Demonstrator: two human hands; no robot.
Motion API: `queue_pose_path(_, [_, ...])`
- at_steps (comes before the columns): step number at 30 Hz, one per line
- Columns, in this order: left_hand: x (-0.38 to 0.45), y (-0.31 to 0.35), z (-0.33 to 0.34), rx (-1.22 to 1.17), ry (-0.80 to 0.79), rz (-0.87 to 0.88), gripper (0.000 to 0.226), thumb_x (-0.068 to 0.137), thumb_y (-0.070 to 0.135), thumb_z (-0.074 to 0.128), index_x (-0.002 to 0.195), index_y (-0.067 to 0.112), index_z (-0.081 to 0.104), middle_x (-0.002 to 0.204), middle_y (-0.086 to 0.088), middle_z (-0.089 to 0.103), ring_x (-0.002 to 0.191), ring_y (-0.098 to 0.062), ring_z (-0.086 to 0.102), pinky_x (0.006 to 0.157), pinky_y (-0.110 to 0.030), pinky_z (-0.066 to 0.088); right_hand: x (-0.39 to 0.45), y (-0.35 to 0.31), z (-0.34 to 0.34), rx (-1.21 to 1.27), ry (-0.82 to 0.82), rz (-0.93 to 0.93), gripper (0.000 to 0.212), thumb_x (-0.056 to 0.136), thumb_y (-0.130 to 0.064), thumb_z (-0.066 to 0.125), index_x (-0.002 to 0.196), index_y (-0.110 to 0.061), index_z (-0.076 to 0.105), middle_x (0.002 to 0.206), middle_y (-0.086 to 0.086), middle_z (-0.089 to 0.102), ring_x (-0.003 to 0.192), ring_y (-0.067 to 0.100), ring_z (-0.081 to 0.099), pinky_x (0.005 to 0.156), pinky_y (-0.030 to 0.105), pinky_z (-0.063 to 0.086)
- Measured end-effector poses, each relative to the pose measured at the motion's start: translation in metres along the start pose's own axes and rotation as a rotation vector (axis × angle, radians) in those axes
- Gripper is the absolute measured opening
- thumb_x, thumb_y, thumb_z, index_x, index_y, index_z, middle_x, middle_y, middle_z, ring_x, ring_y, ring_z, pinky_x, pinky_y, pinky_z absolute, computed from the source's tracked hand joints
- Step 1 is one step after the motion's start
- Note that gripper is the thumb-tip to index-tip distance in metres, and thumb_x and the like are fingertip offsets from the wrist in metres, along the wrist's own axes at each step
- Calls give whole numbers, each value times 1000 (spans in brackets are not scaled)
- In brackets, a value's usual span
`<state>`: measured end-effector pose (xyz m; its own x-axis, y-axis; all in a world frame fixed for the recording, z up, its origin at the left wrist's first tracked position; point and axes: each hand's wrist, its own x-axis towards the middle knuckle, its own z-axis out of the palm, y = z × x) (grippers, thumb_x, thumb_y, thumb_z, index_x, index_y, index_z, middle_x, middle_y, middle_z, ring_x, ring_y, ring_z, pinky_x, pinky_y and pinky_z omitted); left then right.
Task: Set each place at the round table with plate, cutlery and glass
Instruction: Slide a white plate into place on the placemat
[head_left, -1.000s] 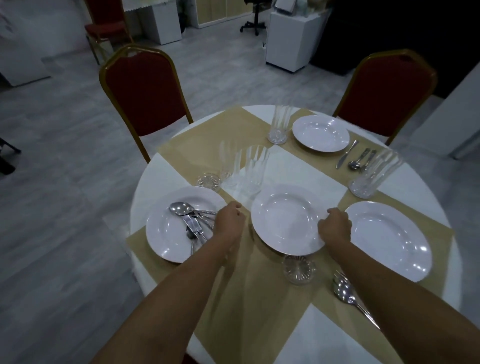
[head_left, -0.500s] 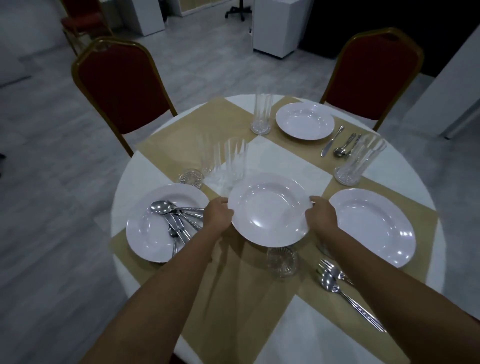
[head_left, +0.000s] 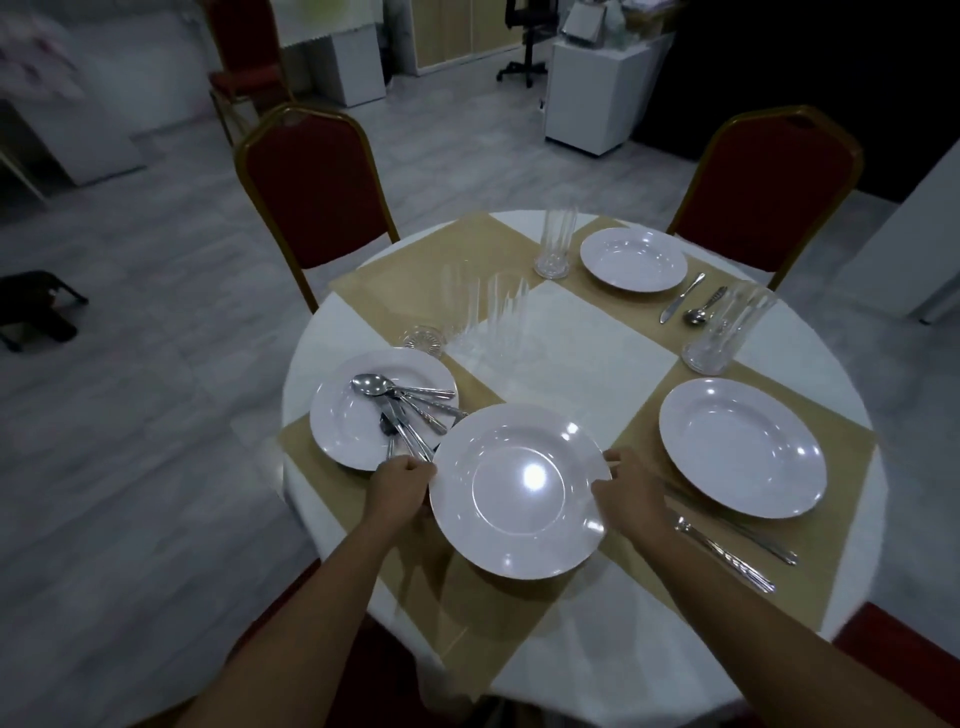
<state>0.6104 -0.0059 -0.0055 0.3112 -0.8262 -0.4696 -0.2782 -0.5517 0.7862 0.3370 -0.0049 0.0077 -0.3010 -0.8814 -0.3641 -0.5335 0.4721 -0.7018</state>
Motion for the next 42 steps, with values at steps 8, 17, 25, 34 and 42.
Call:
queue_pose_path(8, [-28,-39,-24,-36,-74,-29,21,87,19,54,82,0,62,86,-21,65,77,-32,65,57,-38,58,-42,12,33,-142,-8,-31,36,81,-3,53,114,-15,54,107,3,63,89,21,58,74,28,43])
queue_pose_path(17, [-21,-66,-48,63,-101,-64,21,88,19,56,73,4,53,81,-19,63,68,-28,65,47,-28,53,-67,12,61,-189,-16,-64,36,81,-2,51,114,-18,54,104,1,66,87,22,61,73,30,48])
queue_pose_path(25, [-18,-78,-51,70,-203,-92,16,87,15,56,81,1,56,83,-20,66,67,-31,67,47,-28,52,-74,19,66,-203,-17,-15,44,82,-3,51,124,-17,52,115,3,63,98,22,61,82,34,52])
queue_pose_path(34, [9,-71,-52,-33,-174,-97,15,87,14,57,77,3,55,76,-17,65,65,-30,65,57,-34,57,-59,4,74,-212,11,-20,44,84,-1,50,126,-13,54,119,5,65,105,25,62,81,28,46])
queue_pose_path(42, [53,-55,-66,-602,-33,-251,32,96,19,53,120,-2,51,110,-22,61,98,-37,63,77,-41,53,-52,-1,77,-189,4,-24,46,85,0,50,128,-15,54,119,4,65,103,24,62,81,29,48])
